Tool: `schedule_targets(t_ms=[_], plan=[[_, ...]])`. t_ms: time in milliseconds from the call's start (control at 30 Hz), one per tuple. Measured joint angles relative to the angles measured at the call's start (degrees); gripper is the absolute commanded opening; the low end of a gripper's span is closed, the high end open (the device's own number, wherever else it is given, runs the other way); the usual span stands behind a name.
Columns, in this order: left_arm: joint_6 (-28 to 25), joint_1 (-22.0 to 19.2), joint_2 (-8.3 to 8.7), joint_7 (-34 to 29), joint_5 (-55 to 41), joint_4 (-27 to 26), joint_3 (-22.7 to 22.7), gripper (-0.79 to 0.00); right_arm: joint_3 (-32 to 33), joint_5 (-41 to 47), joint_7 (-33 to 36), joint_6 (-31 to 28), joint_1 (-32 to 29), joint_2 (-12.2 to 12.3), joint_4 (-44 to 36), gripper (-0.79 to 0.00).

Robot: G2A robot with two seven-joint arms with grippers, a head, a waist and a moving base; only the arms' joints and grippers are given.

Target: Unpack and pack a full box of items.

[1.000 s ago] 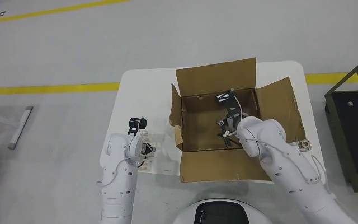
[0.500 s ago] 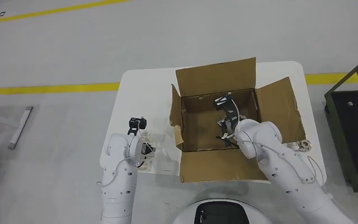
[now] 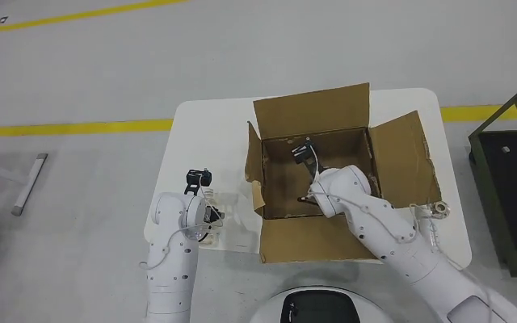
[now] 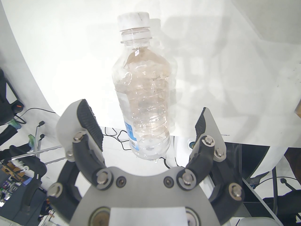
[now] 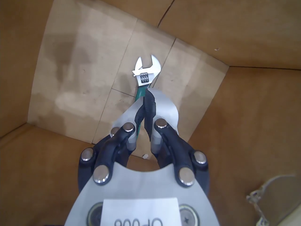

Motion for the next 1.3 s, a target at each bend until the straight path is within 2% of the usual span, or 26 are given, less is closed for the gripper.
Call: schedule_targets(t_ms=[167,300,733,1000,1300], plan=[[0.0,0.0,0.0,0.0,0.0,0.0,0.0,0.0,0.6,-0.3,2.2,0.1,0.6,-0.4,1.3,-0.453],[0.0,0.0,0.0,0.0,0.0,0.0,0.0,0.0,1.1,-0.6,3.1,0.1,0.3,-0.6,2.2,-0.456],[0.0,0.0,0.0,0.0,0.0,0.0,0.0,0.0,1.8,0.7,1.6,0.2,-0.4,-1.8,5.9,-0.422],[0.0,0.0,0.0,0.0,0.0,0.0,0.0,0.0,2.0,1.3,0.4,-0.2,0.2,-2.5,8.5,-0.456],[0.0,0.0,0.0,0.0,0.0,0.0,0.0,0.0,1.6,2.0,-0.5,-0.8,1.4,-3.5,11.3,-0.453]])
